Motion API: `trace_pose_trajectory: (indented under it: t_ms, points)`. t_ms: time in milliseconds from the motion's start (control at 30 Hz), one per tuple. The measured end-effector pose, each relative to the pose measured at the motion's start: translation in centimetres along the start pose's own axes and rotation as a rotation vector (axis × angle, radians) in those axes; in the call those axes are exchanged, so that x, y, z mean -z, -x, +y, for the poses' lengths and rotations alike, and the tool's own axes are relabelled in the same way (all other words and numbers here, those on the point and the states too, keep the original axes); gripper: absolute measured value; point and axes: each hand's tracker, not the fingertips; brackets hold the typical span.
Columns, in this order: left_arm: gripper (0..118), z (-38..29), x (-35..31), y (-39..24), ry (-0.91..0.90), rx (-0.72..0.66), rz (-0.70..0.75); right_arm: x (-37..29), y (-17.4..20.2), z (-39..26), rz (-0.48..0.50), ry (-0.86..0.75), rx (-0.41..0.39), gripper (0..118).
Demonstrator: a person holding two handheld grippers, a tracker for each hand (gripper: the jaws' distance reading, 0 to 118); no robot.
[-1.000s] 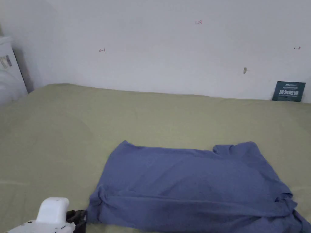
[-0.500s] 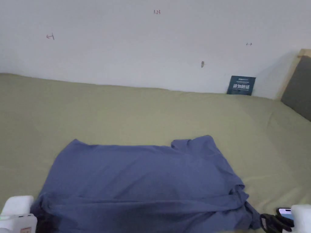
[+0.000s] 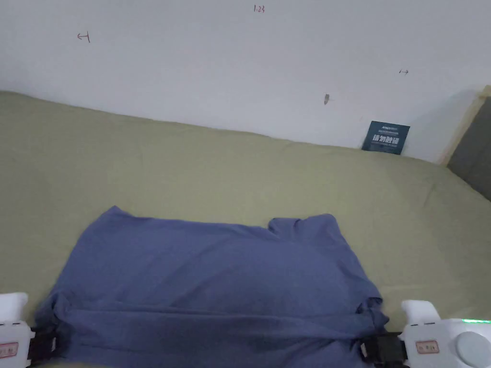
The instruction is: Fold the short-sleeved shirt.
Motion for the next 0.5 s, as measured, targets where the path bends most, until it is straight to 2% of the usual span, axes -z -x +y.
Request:
trace_pose_trajectory:
  t_ms: [67, 100, 200, 500]
  points:
    - [8, 0.2, 0.3, 0.5, 0.003, -0.011, -0.008, 0.0, 0.1, -0.2, -0.002, 0.011, -0.010, 11]
    - [8, 0.3, 0.3, 0.5, 0.006, -0.018, -0.013, 0.1, 0.0, -0.4, -0.004, 0.024, -0.012, 11]
    - [8, 0.6, 0.0, 0.9, 0.016, -0.030, -0.025, -0.8, 0.1, -0.8, 0.009, 0.017, 0.077, 9]
    - [8, 0.4, -6.0, 1.6, 0.013, 0.036, -0.079, -8.8, 0.9, -3.1, 0.058, -0.050, 0.024, 9]
